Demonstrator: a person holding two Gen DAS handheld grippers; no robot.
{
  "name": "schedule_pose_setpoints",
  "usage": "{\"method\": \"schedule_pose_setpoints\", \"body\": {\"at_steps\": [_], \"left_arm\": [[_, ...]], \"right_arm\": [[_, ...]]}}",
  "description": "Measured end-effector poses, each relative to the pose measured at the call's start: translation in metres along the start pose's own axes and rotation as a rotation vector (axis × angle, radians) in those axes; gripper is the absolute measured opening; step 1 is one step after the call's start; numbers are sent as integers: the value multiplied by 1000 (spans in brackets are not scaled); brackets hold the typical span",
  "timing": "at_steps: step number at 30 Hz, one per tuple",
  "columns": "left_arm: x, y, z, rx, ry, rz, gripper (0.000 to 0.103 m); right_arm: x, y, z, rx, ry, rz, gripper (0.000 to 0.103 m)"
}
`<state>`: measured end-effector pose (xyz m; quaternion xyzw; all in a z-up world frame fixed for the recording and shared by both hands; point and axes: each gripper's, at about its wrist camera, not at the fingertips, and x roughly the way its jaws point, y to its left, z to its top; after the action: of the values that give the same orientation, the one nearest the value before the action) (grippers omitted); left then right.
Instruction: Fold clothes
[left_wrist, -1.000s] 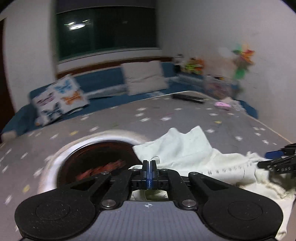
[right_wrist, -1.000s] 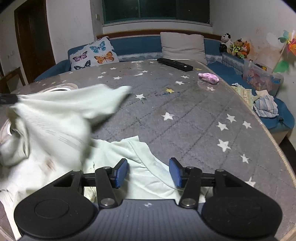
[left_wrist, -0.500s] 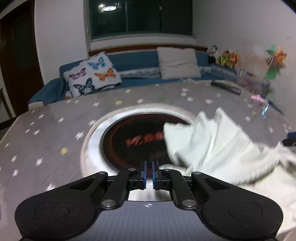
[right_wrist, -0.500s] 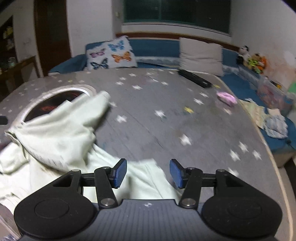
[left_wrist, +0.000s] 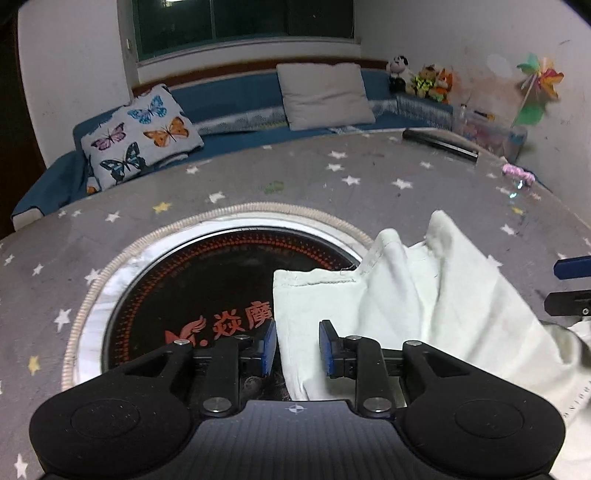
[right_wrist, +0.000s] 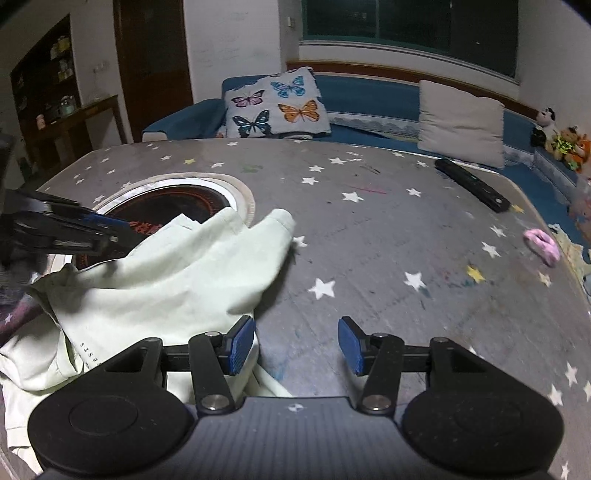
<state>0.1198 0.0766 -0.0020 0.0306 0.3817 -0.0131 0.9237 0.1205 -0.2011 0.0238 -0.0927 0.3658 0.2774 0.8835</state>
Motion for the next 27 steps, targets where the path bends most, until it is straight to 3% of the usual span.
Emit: {"method": "schedule_pose_setpoints", "body": {"at_steps": [2, 4, 7, 13, 20, 23, 25, 26, 27], "left_arm": [[7, 0, -2, -2, 13, -4, 23], [8, 0, -3, 0, 13, -4, 8], [9, 0, -4, 3, 9, 1, 1], [1, 12, -2, -38, -20, 54, 0], [-31, 14, 1, -80, -87, -11, 3], [-41, 14, 1, -84, -106, -26, 3], [-46, 16, 0, -92, -114, -20, 6], [-49, 18, -1, -103, -121, -17, 7], [-53, 20, -1, -114, -127, -14, 11]], "right_arm": [[3, 1, 2, -2, 1, 4, 51], [6, 2, 4, -5, 2, 7, 51], [10, 3, 7, -8, 3, 12, 51], [18, 6, 13, -12, 4, 22, 51], [37, -4, 25, 95, 6, 90, 51], [47, -2, 30, 142, 1, 145, 44], [50, 6, 32, 130, -11, 156, 26], [51, 11, 34, 124, -17, 161, 6], [52, 15, 35, 118, -23, 167, 5]]}}
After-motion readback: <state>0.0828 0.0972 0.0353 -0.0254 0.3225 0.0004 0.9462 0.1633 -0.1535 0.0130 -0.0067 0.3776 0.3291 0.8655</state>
